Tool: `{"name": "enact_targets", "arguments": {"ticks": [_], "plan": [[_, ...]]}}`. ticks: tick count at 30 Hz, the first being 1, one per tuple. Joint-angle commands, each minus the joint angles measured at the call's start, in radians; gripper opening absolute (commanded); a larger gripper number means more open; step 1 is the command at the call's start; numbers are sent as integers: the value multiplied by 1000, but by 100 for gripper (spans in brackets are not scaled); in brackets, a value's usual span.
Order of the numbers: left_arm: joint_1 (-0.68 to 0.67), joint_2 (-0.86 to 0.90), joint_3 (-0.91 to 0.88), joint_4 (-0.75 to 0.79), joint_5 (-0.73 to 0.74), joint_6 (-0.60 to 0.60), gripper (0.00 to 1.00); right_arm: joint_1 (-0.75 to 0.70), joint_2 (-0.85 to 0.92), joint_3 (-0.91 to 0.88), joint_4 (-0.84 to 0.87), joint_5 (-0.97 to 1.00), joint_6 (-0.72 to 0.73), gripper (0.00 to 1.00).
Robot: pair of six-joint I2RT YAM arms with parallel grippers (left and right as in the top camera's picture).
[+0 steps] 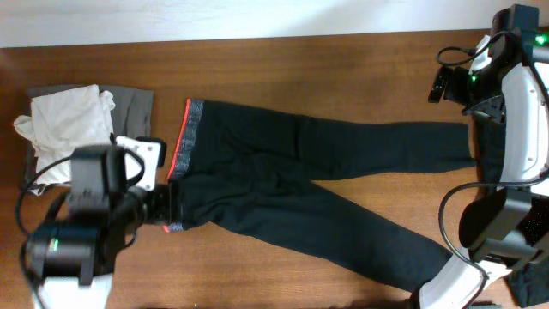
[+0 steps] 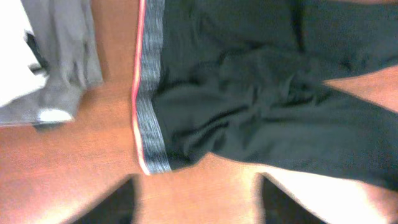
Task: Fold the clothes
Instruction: 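Grasp the waistband with the left gripper and pull it left to straighten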
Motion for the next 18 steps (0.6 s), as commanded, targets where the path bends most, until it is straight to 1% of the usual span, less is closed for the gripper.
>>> {"name": "enact_targets", "arguments": {"ticks": [1,2,4,7,13,15,18], "plan": [[-3,87,-4,-52,-19,-165,41,-3,0,10,-4,5,7,99],[-3,112,-18,-63,-24,-213,32,-3,0,10,-4,5,7,99],[-3,163,-59,-64,-24,-259,1,-3,0,10,-4,5,7,99],[-2,211,-118,-35,-23,-288,0,-3,0,10,-4,5,7,99],[18,269,-249,82,-22,-373,1,-3,0,10,-4,5,7,99],[22,288,-301,124,-23,-373,1,-3,0,10,-4,5,7,99],[24,327,-380,233,-14,-373,0,-3,0,10,-4,5,7,99]]}}
